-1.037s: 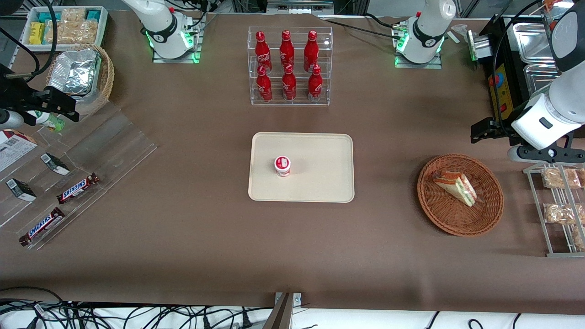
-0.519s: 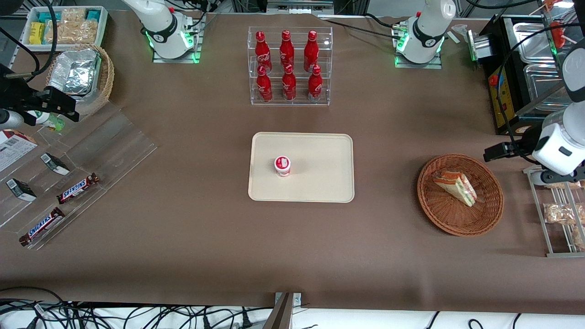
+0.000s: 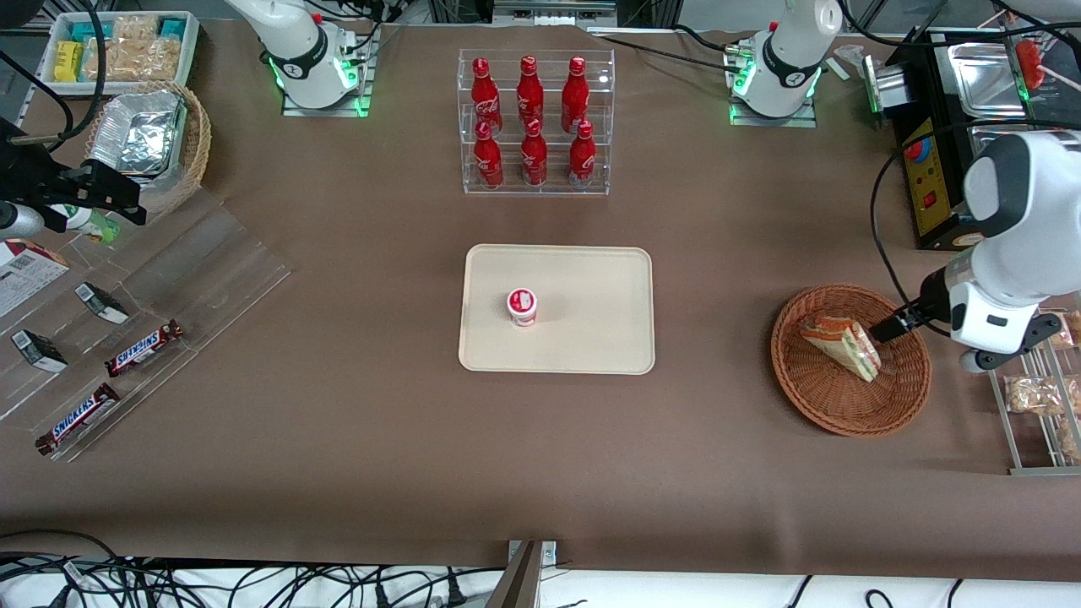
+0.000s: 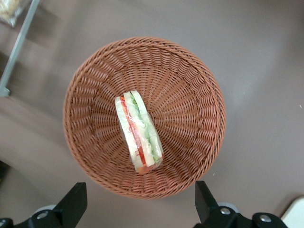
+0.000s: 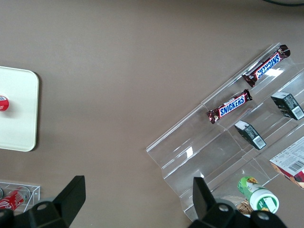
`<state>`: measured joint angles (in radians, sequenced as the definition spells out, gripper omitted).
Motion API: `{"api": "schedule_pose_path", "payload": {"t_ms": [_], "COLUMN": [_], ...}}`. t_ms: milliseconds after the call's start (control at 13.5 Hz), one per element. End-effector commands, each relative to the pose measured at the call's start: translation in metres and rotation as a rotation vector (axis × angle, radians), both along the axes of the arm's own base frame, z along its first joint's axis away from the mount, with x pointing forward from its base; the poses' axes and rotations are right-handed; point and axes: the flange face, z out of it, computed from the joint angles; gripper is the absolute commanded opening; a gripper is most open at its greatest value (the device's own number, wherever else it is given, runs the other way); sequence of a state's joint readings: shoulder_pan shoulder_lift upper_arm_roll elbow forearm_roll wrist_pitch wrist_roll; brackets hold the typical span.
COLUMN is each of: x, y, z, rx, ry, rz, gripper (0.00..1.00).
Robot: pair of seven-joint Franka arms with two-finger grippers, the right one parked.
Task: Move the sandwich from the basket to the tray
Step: 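Move the left gripper over the wrapped sandwich in the wicker basket, then lower the left gripper around the sandwich and close on it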
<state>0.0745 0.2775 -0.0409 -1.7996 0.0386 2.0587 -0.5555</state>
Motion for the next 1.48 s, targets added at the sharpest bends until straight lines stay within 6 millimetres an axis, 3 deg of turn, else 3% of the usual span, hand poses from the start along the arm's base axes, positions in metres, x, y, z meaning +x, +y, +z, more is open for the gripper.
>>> {"api": "schedule_pose_path", "payload": {"t_ms": [0,444,815,1407], "x": [-0.010,-0.021,-0.020,-0.025], "y": [-0.004,-0.011,-0.014,-0.013], "z": [-0.018,-0.083,-0.121,-0.154], "rx": [0.018,0.074,0.060,0.059], "ry": [-0.039,-0.080,-0.103,-0.090], "rz": [0.080,0.159,0.183,0.173], "gripper": [1.00,1.00,1.00,1.00]}}
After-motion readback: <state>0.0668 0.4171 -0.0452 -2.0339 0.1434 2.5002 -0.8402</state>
